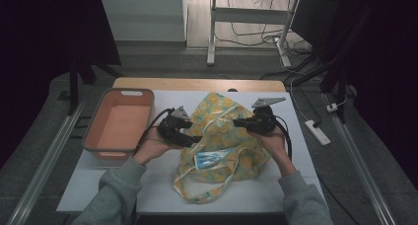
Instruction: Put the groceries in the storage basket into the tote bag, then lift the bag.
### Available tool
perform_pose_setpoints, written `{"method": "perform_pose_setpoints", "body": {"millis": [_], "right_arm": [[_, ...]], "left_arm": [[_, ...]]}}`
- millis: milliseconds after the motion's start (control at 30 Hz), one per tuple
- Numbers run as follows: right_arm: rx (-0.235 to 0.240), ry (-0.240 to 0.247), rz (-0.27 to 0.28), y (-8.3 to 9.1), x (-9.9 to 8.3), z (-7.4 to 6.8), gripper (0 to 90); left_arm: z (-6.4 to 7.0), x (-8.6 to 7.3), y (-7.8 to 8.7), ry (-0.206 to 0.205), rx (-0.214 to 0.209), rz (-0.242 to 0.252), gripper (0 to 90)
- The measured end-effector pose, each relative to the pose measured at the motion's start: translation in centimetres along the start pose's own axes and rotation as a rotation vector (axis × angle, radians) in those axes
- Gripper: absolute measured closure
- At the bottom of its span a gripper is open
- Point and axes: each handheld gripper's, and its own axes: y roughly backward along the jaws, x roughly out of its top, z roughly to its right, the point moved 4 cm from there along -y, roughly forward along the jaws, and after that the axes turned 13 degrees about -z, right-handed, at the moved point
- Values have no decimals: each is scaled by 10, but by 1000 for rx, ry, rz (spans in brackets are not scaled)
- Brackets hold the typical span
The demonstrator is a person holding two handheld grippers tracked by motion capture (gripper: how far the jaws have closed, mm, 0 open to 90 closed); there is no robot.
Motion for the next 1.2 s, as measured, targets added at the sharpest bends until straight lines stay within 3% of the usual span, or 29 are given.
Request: {"method": "perform_pose_setpoints", "body": {"millis": [200, 367, 500, 667, 767, 867, 1000, 1100, 1200], "right_arm": [[0, 2, -2, 0, -1, -1, 892], [-2, 8, 4, 2, 0, -3, 892], [0, 7, 2, 2, 0, -3, 892], [2, 9, 6, 5, -1, -4, 890], [-5, 8, 0, 6, -3, -4, 840], [-63, -16, 9, 14, -3, -8, 622], [-102, -1, 57, 38, -6, -32, 514], [-95, 50, 13, 44, -13, -58, 481], [-53, 97, -63, 34, -24, -81, 448]], "left_arm": [[4, 3, -18, -3, 6, -51, 277], [10, 12, -44, -7, 6, -115, 244], [10, 17, -62, 3, 36, -136, 276], [8, 15, -67, 1, -12, -160, 818], [6, 13, -61, 1, -35, -166, 881], [3, 8, -49, 19, -58, -142, 881], [0, 0, -32, 42, -82, -113, 881], [-3, -5, -23, 50, -104, -100, 881], [-5, -8, -17, 53, -119, -93, 881]]}}
